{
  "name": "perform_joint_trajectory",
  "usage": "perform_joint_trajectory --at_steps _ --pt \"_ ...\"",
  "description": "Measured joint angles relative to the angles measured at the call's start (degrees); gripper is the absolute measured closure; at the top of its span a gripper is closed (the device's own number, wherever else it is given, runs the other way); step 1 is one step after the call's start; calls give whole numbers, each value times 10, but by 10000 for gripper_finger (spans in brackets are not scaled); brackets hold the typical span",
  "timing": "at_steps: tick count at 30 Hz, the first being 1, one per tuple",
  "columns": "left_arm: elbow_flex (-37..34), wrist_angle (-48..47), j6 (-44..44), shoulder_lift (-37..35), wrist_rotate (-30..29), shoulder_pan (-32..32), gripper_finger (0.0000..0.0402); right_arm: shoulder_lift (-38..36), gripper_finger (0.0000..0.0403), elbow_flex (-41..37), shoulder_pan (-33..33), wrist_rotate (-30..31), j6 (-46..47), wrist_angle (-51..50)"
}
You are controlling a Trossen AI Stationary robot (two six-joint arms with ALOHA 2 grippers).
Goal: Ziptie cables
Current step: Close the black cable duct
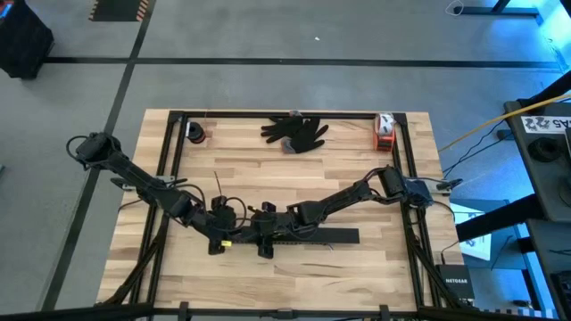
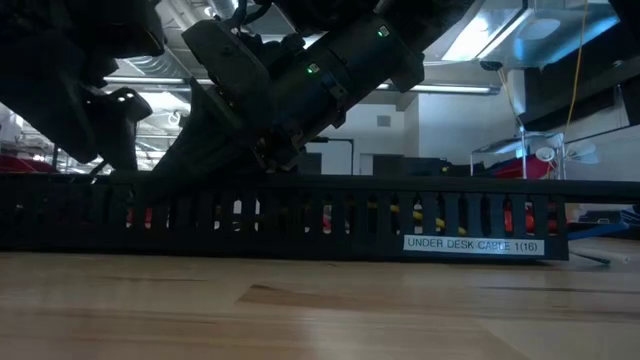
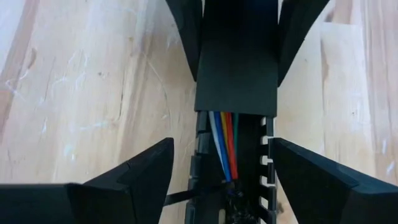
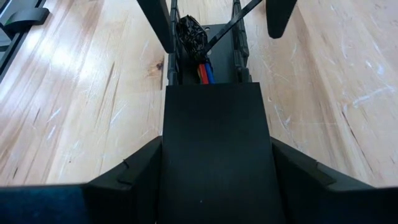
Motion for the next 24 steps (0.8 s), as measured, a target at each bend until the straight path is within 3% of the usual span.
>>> perform_joint_trajectory --at_steps 7,17,24 --pt "0 -5 21 -11 16 15 144 0 173 0 0 0 0 0" --pt "24 -94 48 -121 18 -7 165 0 173 0 0 -1 0 -1" --pt "24 -94 61 -108 18 -32 164 0 173 0 0 -5 0 -2"
